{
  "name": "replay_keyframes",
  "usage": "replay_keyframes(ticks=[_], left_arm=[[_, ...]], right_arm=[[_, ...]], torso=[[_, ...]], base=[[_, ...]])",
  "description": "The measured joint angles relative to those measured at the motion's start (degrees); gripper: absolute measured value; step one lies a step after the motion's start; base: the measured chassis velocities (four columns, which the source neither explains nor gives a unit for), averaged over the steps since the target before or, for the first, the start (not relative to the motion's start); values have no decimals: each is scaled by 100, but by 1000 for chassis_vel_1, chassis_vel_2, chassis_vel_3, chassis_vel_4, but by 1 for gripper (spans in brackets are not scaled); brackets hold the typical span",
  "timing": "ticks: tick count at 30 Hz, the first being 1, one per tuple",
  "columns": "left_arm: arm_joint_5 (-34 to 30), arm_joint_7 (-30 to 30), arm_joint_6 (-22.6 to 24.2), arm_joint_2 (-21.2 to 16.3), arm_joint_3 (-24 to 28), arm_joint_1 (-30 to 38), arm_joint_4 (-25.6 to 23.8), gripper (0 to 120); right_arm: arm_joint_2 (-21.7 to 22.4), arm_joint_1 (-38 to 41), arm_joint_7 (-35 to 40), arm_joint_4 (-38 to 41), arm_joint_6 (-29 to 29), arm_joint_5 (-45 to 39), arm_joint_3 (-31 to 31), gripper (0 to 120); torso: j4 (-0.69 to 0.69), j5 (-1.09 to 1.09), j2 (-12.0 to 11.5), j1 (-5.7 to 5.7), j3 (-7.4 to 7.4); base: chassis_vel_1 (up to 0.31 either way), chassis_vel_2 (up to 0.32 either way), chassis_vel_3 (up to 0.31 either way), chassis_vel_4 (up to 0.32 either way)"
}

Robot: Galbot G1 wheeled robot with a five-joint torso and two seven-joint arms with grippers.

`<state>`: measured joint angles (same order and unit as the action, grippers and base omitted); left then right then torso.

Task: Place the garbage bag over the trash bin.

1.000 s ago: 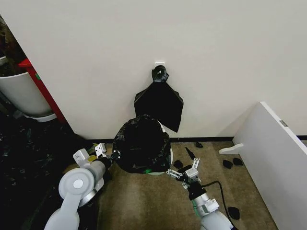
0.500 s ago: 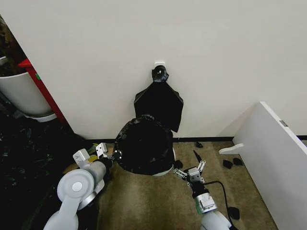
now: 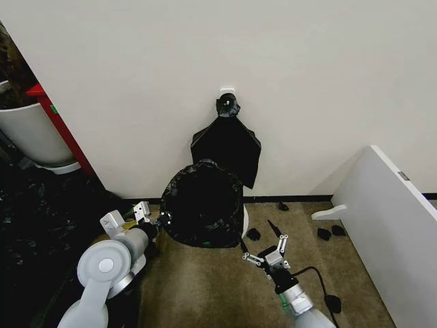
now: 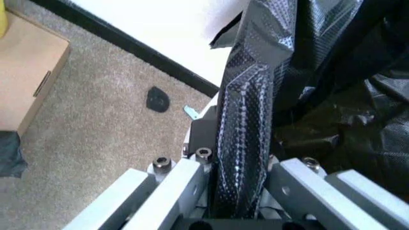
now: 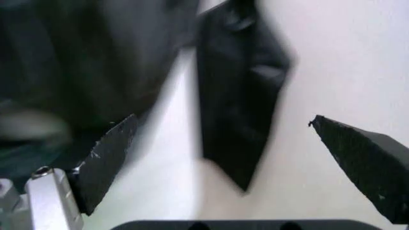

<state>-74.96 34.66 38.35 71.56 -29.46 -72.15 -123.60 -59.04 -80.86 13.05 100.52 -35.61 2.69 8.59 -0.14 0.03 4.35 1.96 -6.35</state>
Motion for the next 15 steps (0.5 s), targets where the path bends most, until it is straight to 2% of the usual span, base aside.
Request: replay_keyframes(ticks=[2, 3, 6, 7, 10, 11, 12, 13, 14, 15], left_arm=[[313, -358, -169, -279, 333, 33, 115, 1], [313, -358, -169, -279, 333, 33, 115, 1], [1186, -1409, -648, -684, 679, 0, 395, 1], [1186, -1409, -648, -684, 679, 0, 395, 1], [2280, -2613, -1769, -1061, 838, 69, 857, 1], [2280, -2613, -1769, -1061, 838, 69, 857, 1], [2617, -2996, -2168, -1170, 860, 56, 1001, 1], [2935, -3357, -2561, -1275, 876, 25, 1151, 1], [3075, -3521, -2761, -1315, 892, 22, 1240, 1], [3075, -3521, -2761, -1315, 892, 22, 1240, 1]], right_arm=[[92, 48, -27, -54, -326, -496, 431, 100], [92, 48, -27, -54, -326, -496, 431, 100], [218, 36, 140, 240, -423, -1109, 757, 100], [218, 36, 140, 240, -423, -1109, 757, 100], [281, 57, 201, 687, -415, -1557, 871, 100], [281, 57, 201, 687, -415, -1557, 871, 100], [345, 101, 110, 811, -393, -1708, 821, 100], [431, 145, -109, 921, -363, -1903, 732, 100], [484, 153, -255, 971, -358, -1997, 694, 100], [484, 153, -255, 971, -358, -1997, 694, 100]], torso=[[0, 0, 0, 0, -1], [0, 0, 0, 0, -1], [-2, 3, 0, 0, -1], [-2, 3, 0, 0, -1], [-1, 1, 0, 0, 0], [-1, 1, 0, 0, 0], [-2, 5, 0, 0, 0], [2, -1, 0, 0, 0], [3, -3, 0, 0, -1], [3, -3, 0, 0, -1]], base=[[0, 0, 0, 0], [0, 0, 0, 0], [0, 0, 0, 0], [0, 0, 0, 0], [0, 0, 0, 0], [0, 0, 0, 0], [0, 0, 0, 0], [0, 0, 0, 0], [0, 0, 0, 0], [0, 0, 0, 0]])
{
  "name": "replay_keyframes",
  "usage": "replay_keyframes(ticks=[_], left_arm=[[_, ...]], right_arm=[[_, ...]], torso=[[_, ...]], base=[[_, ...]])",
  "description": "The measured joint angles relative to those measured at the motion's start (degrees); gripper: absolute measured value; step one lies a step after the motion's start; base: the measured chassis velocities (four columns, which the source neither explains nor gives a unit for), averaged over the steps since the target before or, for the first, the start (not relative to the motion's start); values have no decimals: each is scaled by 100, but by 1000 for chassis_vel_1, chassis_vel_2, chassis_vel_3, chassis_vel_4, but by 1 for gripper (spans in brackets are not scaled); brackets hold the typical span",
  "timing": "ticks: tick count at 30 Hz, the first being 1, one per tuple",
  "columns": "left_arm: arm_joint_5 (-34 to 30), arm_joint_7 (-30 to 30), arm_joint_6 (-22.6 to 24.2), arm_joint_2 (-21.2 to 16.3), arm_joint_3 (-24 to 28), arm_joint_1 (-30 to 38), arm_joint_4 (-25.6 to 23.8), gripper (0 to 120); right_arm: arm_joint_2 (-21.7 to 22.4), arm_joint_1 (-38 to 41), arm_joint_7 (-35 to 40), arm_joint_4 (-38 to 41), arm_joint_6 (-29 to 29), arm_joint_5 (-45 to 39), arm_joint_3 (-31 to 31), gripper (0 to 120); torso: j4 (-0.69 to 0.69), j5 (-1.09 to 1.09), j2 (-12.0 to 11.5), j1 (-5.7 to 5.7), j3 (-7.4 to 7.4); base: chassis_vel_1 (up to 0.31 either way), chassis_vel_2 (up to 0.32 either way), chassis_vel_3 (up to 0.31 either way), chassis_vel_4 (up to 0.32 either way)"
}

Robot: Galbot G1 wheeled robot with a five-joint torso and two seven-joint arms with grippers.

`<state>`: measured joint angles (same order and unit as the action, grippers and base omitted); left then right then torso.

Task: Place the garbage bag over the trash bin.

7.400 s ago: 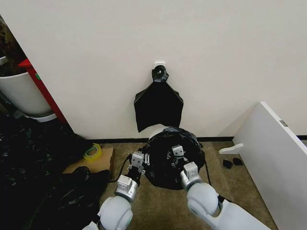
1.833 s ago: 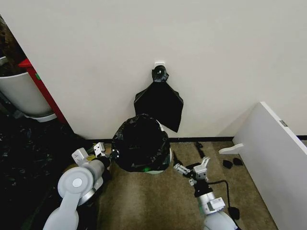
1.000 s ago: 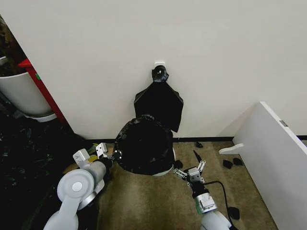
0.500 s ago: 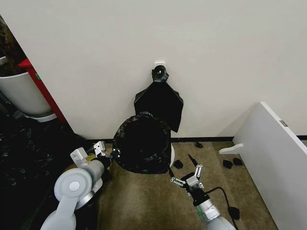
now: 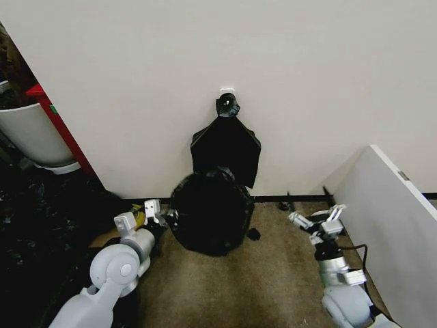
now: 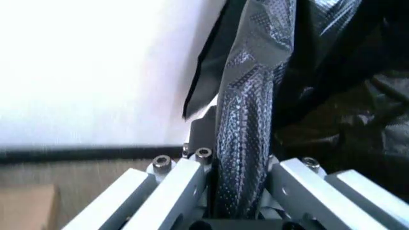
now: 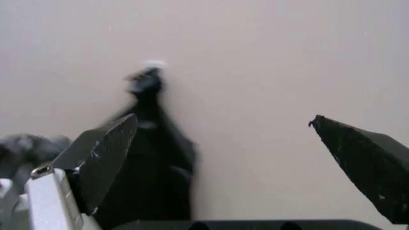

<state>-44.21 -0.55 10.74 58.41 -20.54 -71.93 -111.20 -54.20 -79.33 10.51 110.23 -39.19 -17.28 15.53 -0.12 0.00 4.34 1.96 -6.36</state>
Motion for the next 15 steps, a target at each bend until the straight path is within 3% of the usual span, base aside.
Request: replay_keyframes(ticks=[2, 4, 5, 7, 9, 15], left_arm=[[474, -588, -737, -90, 46, 12, 318, 1], [914, -1249, -1400, -116, 57, 27, 626, 1], [914, -1249, -1400, -116, 57, 27, 626, 1], [1448, -2154, -2215, -62, 1, 40, 1033, 1], [1758, -2562, -2691, -29, -59, -4, 1189, 1], [2242, -2666, -3116, 18, -81, -85, 1129, 1]], right_arm=[[133, 13, -472, 60, -36, -203, -65, 100], [231, 53, -908, 53, -86, -346, -86, 100], [231, 53, -908, 53, -86, -346, -86, 100], [322, 100, -1318, 48, -97, -521, -113, 100], [380, 110, -1574, 70, -69, -588, -169, 100], [428, 124, -2100, 75, 119, -443, -303, 100]], torso=[[-3, 8, 0, 0, 0], [-3, 0, 0, 0, 1], [-3, 0, 0, 0, 1], [-3, 7, 0, 0, 0], [-3, 4, 0, 0, 0], [-3, 3, 0, 0, 1]], base=[[0, 0, 0, 0], [0, 0, 0, 0], [0, 0, 0, 0], [0, 0, 0, 0], [0, 0, 0, 0], [0, 0, 0, 0]])
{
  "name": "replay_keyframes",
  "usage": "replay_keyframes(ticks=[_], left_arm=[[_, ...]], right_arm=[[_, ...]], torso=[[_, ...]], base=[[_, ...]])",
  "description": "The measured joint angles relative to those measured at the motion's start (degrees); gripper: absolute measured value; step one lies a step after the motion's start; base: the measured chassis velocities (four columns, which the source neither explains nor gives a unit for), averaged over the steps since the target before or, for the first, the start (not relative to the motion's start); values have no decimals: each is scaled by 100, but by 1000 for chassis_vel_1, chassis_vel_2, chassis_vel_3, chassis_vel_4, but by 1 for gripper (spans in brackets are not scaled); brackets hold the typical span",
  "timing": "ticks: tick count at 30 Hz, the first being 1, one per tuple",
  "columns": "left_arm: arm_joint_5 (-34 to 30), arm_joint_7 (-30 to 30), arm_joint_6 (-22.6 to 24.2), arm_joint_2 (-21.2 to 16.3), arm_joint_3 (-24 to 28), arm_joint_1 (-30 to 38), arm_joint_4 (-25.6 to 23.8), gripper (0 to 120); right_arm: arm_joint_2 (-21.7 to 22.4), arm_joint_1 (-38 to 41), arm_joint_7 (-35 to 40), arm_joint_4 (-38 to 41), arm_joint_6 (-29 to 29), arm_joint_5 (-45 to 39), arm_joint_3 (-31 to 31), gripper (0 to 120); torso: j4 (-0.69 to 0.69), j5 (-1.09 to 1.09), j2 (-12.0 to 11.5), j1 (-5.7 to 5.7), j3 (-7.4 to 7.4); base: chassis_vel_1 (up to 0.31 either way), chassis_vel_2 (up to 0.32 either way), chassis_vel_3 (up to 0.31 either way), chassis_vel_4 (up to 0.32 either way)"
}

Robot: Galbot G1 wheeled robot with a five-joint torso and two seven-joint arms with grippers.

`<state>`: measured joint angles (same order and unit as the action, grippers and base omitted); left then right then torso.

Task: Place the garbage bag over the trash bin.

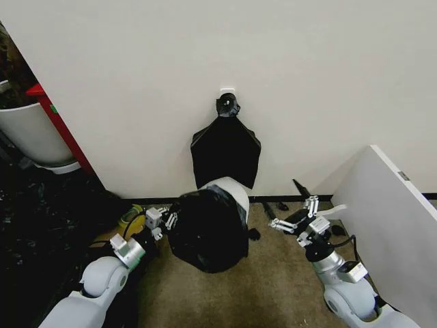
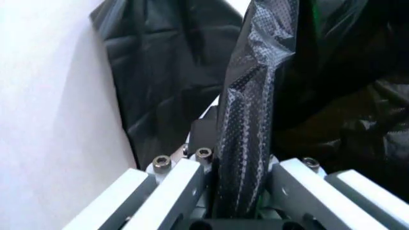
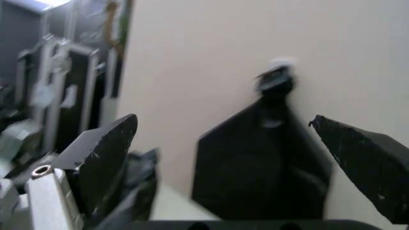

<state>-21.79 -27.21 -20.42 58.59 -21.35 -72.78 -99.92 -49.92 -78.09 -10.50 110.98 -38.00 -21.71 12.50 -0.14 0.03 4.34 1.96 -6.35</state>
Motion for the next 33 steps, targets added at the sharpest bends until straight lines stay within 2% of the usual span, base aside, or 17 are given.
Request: replay_keyframes(ticks=[17, 33], left_arm=[[130, 65, -44, 12, -48, -43, -289, 1], [-48, -86, -14, -48, -53, -5, -339, 1]], right_arm=[[-6, 46, -18, -380, 296, 885, 19, 100], [-17, 317, 16, -968, 239, 872, 78, 100]], torso=[[0, 1, 0, 0, 0], [0, 0, 0, 0, 0]], base=[[0, 0, 0, 0], [0, 0, 0, 0]])
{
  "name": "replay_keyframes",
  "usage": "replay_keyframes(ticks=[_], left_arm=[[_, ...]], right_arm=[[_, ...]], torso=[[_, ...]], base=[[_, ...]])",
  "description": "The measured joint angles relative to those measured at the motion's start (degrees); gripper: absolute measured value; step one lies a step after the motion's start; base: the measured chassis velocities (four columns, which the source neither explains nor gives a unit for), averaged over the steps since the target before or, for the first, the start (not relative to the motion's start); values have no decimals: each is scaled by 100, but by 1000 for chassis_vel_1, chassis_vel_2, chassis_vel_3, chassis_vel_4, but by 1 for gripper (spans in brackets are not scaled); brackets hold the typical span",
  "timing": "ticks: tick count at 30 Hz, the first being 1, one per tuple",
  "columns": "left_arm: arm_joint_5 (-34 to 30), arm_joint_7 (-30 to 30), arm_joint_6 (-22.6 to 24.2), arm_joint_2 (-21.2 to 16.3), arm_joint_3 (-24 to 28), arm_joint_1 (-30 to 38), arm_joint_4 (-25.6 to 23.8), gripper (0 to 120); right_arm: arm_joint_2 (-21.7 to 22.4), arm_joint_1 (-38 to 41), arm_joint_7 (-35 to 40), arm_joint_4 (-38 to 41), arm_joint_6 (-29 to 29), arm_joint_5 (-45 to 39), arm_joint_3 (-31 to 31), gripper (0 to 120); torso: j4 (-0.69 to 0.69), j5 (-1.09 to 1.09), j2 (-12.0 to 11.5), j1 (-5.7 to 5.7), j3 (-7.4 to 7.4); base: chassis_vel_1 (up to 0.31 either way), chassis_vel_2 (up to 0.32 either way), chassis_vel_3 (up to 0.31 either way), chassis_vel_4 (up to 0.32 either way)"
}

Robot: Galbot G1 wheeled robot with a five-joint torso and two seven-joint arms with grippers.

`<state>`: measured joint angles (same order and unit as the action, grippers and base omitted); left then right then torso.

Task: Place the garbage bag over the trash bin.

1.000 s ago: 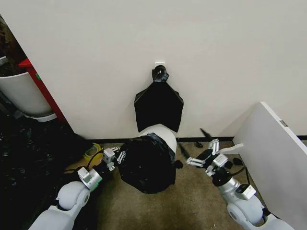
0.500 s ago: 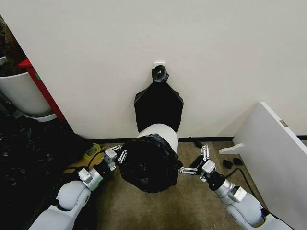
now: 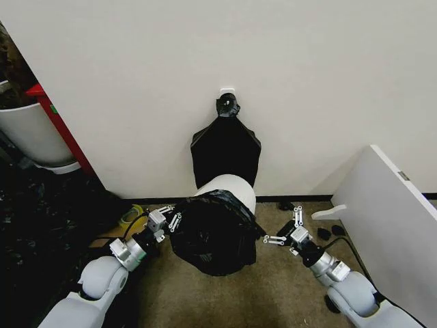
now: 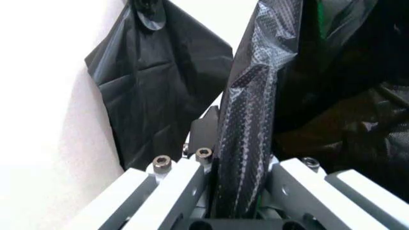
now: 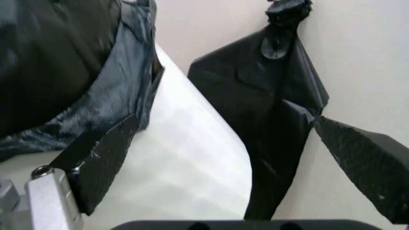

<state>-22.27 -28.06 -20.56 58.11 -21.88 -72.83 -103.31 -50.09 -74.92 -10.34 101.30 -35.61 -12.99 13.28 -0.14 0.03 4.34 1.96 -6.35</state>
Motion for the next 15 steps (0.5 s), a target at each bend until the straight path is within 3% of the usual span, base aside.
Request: replay_keyframes(ticks=[4, 9, 15], left_arm=[[-96, -139, 18, -7, 11, 21, -37, 1], [-368, -240, 178, -10, -9, 38, -86, 1], [-481, -190, 341, 52, -15, 99, -49, 1]], right_arm=[[-102, 195, -44, -264, -128, 64, 0, 100], [-369, 706, -33, -833, -662, 929, 135, 100], [-412, 787, 99, -709, -844, 1008, 173, 100]], torso=[[-1, 0, 0, 0, 0], [2, 0, 0, 0, 0], [-1, 1, 0, 0, 0]], base=[[0, 0, 0, 0], [0, 0, 0, 0], [0, 0, 0, 0]])
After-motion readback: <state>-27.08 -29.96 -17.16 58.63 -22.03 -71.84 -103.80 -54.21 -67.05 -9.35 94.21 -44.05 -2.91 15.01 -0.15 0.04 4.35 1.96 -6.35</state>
